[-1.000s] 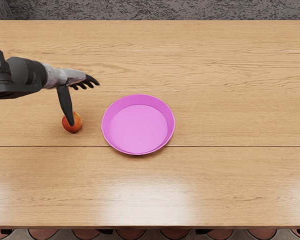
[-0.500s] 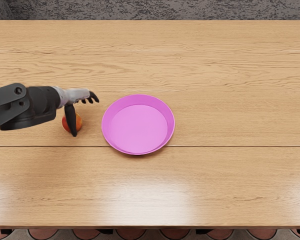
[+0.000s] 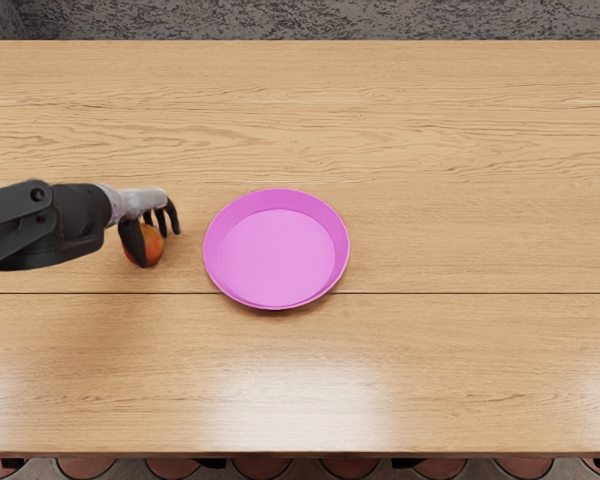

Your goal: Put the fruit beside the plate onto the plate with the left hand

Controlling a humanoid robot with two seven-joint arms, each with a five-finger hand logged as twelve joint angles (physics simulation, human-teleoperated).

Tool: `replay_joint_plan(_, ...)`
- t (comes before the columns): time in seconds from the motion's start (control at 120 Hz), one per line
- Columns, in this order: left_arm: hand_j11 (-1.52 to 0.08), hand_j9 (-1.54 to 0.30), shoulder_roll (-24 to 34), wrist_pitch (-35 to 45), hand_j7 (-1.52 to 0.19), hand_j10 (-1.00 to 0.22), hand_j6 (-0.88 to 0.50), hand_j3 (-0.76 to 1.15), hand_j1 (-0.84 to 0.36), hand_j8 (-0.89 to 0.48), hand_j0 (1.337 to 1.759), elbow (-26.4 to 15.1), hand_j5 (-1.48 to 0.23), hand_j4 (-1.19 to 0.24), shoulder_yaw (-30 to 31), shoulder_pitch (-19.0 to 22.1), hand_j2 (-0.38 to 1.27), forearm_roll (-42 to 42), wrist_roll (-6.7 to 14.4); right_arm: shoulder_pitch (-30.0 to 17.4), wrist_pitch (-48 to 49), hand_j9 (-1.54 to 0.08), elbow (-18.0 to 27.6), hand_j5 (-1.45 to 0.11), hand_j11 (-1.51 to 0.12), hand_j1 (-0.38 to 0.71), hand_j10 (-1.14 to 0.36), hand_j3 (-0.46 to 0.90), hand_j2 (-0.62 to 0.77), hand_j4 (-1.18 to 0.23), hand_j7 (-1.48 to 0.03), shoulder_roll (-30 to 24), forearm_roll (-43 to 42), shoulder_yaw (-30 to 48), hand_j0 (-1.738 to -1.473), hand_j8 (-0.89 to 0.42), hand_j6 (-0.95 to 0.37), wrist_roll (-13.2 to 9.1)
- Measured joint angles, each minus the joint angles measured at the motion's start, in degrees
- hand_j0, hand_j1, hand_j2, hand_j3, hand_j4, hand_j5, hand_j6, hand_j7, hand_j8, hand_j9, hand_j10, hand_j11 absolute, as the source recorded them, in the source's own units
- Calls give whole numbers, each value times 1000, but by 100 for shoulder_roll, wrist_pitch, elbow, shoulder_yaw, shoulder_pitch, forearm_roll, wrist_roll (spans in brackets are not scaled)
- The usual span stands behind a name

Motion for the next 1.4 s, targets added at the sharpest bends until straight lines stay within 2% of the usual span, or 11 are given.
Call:
replay_joint_plan(0.108, -753, -751, 9, 5, -733, -524, -550, 0, -251, -430, 1655, 4, -731, -579, 33, 0, 184, -11, -1, 0, 0, 0, 0, 0, 0, -349, 0, 0, 0, 0, 0, 0, 0, 0, -1658, 0, 0, 0)
replay_joint_plan(0.258, -903, -897, 14, -10, -878, -579, -619, 0, -262, -463, 1654, 7, -881, -690, 49, 0, 408, -44, 1, 0, 0, 0, 0, 0, 0, -349, 0, 0, 0, 0, 0, 0, 0, 0, -1658, 0, 0, 0)
replay_joint_plan(0.35, -964, -957, 88, -38, -957, -568, -587, 0, -263, -435, 1653, 1, -986, -705, 38, -98, 442, -155, 2, 0, 0, 0, 0, 0, 0, -349, 0, 0, 0, 0, 0, 0, 0, 0, -1658, 0, 0, 0)
replay_joint_plan(0.708, -1035, -1058, -25, -88, -1082, -487, -519, 0, -371, -377, 1655, -146, -1112, -749, 17, -1255, 700, -868, 5, 0, 0, 0, 0, 0, 0, -349, 0, 0, 0, 0, 0, 0, 0, 0, -1658, 0, 0, 0)
replay_joint_plan(0.825, -1042, -1053, -230, -89, -1072, -521, -623, 0, -379, -442, 1656, -309, -1091, -769, 10, -1583, 694, -1088, 3, 0, 0, 0, 0, 0, 0, -349, 0, 0, 0, 0, 0, 0, 0, 0, -1658, 0, 0, 0)
replay_joint_plan(0.942, -1048, -1065, -468, -158, -1092, -472, -683, 0, -414, -404, 1656, -439, -1104, -768, 8, -1852, 690, -1382, 3, 0, 0, 0, 0, 0, 0, -349, 0, 0, 0, 0, 0, 0, 0, 0, -1658, 0, 0, 0)
replay_joint_plan(1.05, -1049, -1063, -817, -215, -1088, -536, -724, 0, -437, -436, 1656, -509, -1096, -774, 12, -1834, 627, -1601, 2, 0, 0, 0, 0, 0, 0, -349, 0, 0, 0, 0, 0, 0, 0, 0, -1658, 0, 0, 0)
replay_joint_plan(1.125, -983, -993, -861, -247, -1011, -569, -699, 0, -432, -500, 1657, -525, -1016, -734, 15, -1793, 475, -1650, 2, 0, 0, 0, 0, 0, 0, -349, 0, 0, 0, 0, 0, 0, 0, 0, -1658, 0, 0, 0)
replay_joint_plan(1.242, -669, -674, -801, -254, -684, -409, -482, 0, -197, -370, 1657, -526, -688, -502, -56, -1634, 286, -1797, 1, 0, 0, 0, 0, 0, 0, -349, 0, 0, 0, 0, 0, 0, 1, 0, -1658, 0, 0, 0)
replay_joint_plan(1.308, -529, -533, -625, -280, -541, -331, -384, 0, -87, -303, 1657, -521, -543, -398, -514, -1173, 214, -2057, 1, 0, 0, 0, 0, 0, 0, -349, 0, 0, 0, 0, 0, 0, 0, 0, -1658, 0, 0, 0)
replay_joint_plan(1.4, -374, -377, -168, -576, -382, -240, -274, 0, 37, -222, 1658, -510, -383, -283, -1276, -931, 143, -2730, 1, 0, 0, 0, 0, 0, 0, -349, 0, 0, 0, 0, 0, 0, 0, 0, -1658, 0, 0, 0)
